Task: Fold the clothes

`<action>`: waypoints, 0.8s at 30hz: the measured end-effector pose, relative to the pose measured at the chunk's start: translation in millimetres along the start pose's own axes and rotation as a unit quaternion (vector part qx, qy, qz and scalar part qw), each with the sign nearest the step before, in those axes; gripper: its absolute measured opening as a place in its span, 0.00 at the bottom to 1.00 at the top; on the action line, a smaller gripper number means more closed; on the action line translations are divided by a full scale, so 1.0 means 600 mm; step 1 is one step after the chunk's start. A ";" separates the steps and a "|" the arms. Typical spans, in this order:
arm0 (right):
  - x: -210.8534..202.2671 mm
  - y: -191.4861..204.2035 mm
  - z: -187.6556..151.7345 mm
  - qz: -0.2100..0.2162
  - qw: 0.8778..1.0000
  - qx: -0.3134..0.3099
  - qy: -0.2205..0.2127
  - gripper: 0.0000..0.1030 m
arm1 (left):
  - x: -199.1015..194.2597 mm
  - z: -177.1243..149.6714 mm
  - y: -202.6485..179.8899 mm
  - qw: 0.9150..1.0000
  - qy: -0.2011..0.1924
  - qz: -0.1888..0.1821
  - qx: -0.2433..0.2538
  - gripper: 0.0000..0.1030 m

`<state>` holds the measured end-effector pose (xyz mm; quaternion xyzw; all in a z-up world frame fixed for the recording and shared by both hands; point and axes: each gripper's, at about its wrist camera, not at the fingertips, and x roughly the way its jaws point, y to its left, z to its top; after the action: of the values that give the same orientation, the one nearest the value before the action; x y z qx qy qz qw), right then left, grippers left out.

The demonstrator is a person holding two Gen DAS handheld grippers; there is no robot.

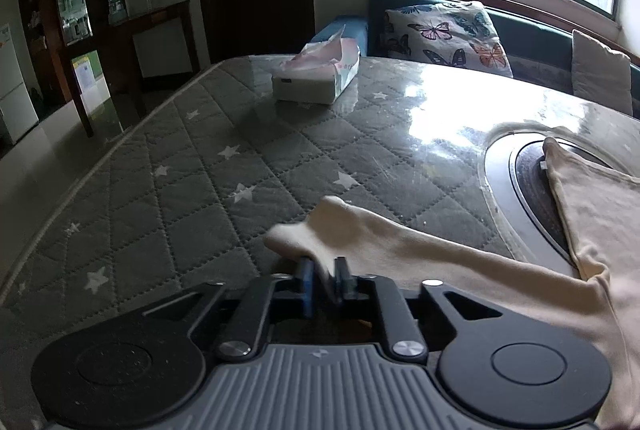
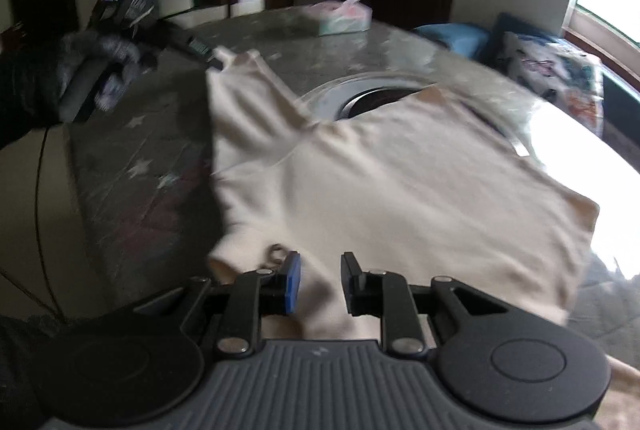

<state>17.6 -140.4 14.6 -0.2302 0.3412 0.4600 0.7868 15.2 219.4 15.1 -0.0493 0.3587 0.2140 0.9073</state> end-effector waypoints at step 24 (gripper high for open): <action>0.002 -0.026 -0.004 -0.025 1.000 0.019 0.004 0.36 | -0.007 -0.003 -0.261 0.959 0.017 -0.270 0.079 0.15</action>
<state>31.1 -148.7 12.8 -0.2259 0.3470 0.4327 0.8008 77.6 76.2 7.0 -0.0765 0.3629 -0.0690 0.9261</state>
